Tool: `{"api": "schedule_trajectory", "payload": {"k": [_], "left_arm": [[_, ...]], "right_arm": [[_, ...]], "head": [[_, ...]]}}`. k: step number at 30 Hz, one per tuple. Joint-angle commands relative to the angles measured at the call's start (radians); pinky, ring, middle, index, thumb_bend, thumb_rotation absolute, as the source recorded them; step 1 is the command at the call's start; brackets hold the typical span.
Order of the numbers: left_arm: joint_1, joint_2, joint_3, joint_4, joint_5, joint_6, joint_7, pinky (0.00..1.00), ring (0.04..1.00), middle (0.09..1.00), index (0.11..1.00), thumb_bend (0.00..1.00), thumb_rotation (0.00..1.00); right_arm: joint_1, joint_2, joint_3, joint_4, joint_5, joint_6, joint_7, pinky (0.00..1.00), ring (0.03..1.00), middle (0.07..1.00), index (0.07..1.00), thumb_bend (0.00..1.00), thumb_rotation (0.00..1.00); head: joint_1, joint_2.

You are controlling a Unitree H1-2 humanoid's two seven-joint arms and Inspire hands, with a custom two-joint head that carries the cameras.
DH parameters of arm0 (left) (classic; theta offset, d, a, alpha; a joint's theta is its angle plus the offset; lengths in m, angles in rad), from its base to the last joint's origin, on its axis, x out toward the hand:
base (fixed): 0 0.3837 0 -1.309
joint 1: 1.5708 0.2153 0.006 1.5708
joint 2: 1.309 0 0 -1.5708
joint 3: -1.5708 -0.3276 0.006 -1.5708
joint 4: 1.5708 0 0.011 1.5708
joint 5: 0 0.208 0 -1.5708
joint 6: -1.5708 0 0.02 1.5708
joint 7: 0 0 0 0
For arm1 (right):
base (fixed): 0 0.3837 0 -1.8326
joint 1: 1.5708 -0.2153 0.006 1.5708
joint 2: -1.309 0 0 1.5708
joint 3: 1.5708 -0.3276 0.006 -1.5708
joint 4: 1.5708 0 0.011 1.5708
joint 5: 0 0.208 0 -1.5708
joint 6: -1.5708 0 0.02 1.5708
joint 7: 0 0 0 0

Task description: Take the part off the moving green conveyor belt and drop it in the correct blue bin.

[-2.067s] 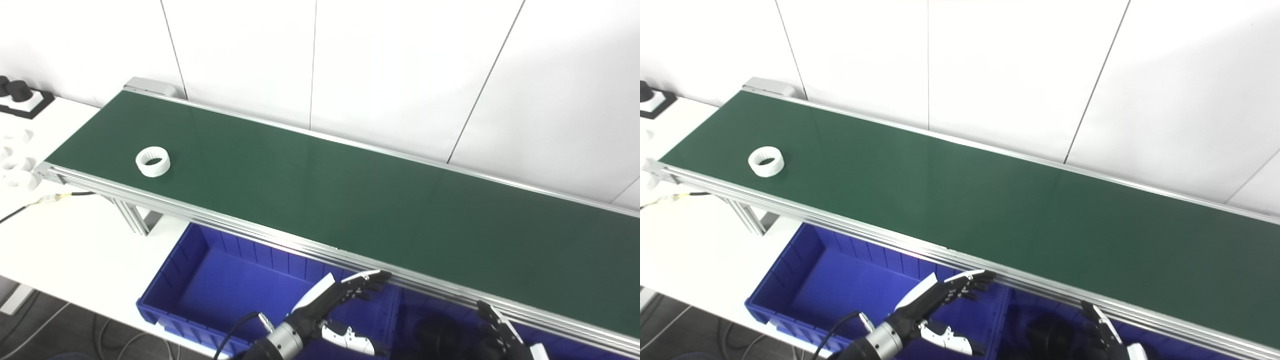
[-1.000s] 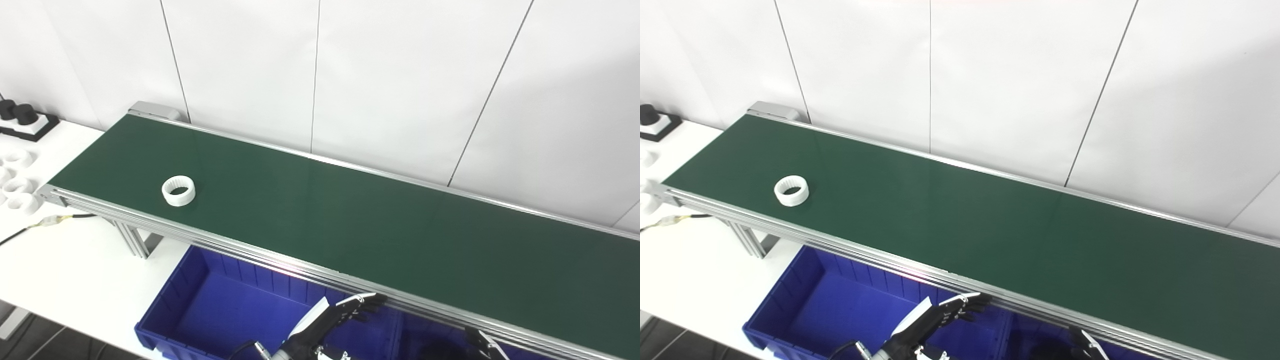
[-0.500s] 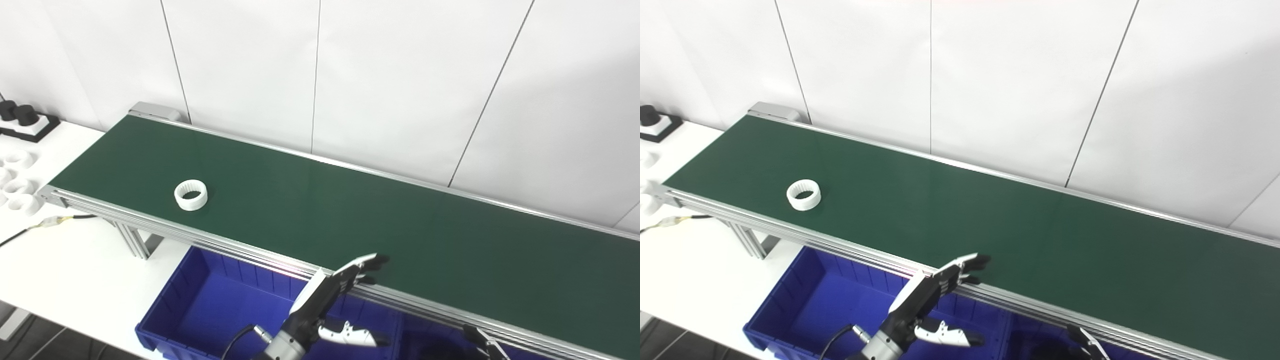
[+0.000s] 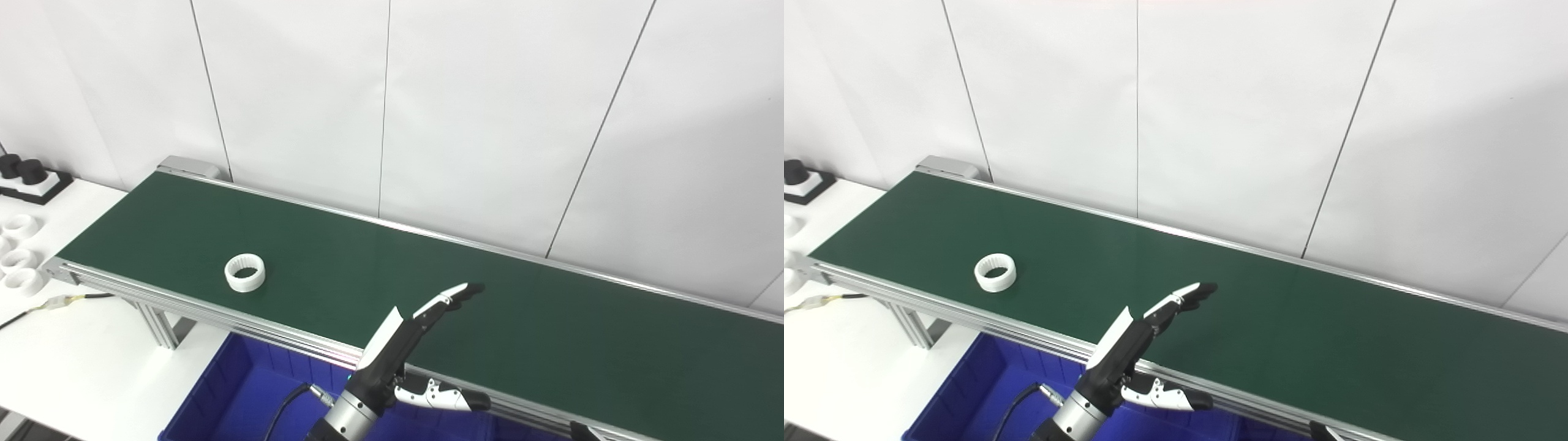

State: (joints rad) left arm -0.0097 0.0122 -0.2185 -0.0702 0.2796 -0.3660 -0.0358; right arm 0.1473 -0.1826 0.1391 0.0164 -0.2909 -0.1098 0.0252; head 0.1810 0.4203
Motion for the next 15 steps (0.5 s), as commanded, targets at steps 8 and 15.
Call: {"api": "schedule_trajectory", "payload": {"k": [8, 15], "left_arm": [[-0.061, 0.025, 0.065, -0.059, 0.174, 0.072, 0.051, 0.91, 0.925, 0.923, 0.895, 0.81, 0.47], [-0.087, 0.061, 0.118, -0.024, 0.261, 0.139, 0.090, 0.86, 0.913, 0.936, 0.903, 0.80, 0.44]], "right_arm": [[-0.016, 0.008, -0.006, 0.009, 0.005, -0.096, -0.031, 0.72, 0.789, 0.838, 0.833, 0.85, 0.23], [-0.012, 0.005, -0.005, 0.010, -0.006, -0.115, -0.036, 0.73, 0.791, 0.840, 0.828, 0.85, 0.24]], "head": [[-0.003, -0.001], [0.001, -0.001]]}}
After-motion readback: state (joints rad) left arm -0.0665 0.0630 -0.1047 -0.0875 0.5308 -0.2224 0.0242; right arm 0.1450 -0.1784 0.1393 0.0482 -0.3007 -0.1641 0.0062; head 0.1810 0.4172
